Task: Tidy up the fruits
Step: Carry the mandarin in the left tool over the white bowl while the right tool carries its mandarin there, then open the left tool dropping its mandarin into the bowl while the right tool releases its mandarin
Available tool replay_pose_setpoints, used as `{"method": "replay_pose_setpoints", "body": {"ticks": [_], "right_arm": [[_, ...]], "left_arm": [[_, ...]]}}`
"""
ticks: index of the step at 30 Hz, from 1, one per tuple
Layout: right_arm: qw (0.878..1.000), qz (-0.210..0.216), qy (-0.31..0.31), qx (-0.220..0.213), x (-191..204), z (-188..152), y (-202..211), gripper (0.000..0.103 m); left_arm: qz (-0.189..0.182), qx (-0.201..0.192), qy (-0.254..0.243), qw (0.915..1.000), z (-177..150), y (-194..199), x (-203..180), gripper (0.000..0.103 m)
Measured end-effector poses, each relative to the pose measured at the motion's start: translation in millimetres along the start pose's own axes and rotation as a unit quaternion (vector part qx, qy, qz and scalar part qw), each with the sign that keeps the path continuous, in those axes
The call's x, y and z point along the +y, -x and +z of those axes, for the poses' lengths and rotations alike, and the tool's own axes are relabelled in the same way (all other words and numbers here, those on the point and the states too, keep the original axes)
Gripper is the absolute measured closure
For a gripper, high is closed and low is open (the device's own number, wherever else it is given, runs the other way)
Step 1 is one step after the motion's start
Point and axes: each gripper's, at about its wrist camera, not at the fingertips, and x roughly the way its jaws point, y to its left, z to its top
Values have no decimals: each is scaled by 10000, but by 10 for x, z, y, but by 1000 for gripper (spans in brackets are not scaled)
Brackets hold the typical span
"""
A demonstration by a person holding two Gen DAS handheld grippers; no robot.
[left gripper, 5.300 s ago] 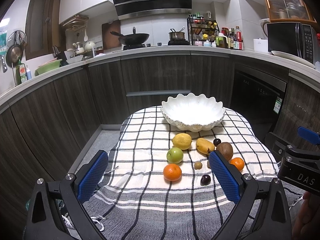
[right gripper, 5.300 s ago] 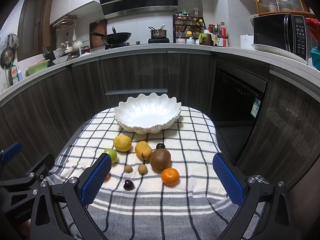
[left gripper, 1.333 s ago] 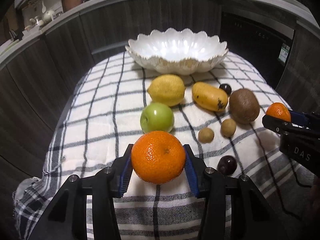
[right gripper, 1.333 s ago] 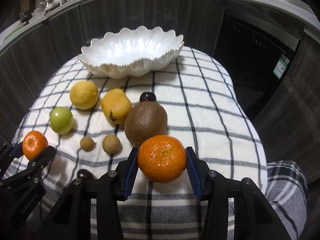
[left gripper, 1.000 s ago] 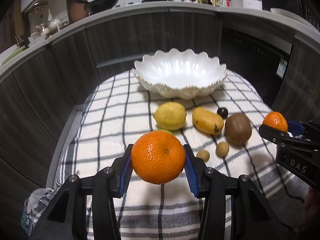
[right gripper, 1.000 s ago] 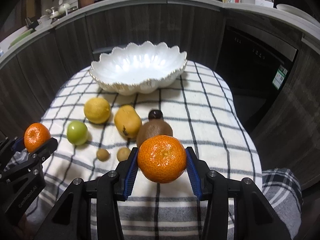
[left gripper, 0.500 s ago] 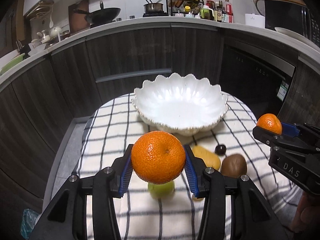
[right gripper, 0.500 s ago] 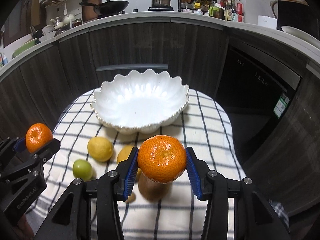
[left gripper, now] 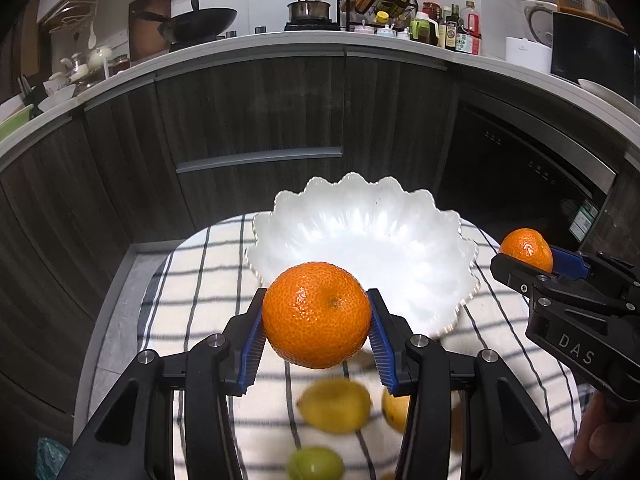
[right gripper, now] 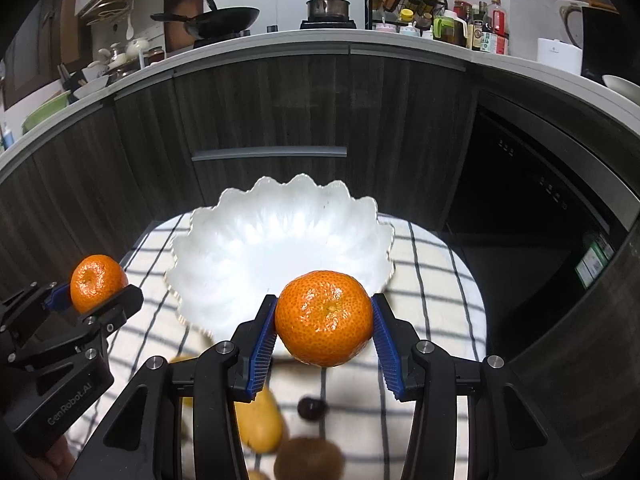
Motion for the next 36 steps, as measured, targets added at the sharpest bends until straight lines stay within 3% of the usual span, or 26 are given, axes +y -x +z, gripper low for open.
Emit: {"method": "replay_pose_setpoints", "body": {"ticks": [7, 13, 19, 30, 32, 33, 34, 36], "right_arm": [[9999, -25, 39, 153, -45, 272, -418, 56], [9962, 197, -129, 840, -76, 325, -1013, 56], [9933, 126, -154, 1141, -92, 248, -1362, 56], [9887, 226, -55, 1481, -46, 165, -1663, 56], [9883, 264, -101, 1496, -60, 161, -1683, 55], [9883, 252, -100, 1501, -65, 160, -1684, 54], [9886, 258, -116, 1481, -73, 164, -1673, 49], [9900, 177, -112, 1396, -81, 184, -1631, 40]], "left_arm": [[-40, 253, 101, 9996, 217, -482, 32, 57], [-146, 626, 134, 9978, 317, -940, 36, 57], [-127, 992, 153, 9949, 257, -1295, 54, 56], [-117, 1361, 159, 9905, 172, -1531, 65, 56], [-102, 1335, 146, 9909, 172, -1522, 58, 50], [-56, 1280, 99, 9917, 178, -1499, 46, 41], [4, 1242, 67, 9922, 185, -1487, 40, 34], [104, 1171, 56, 9931, 207, -1448, 41, 31]]}}
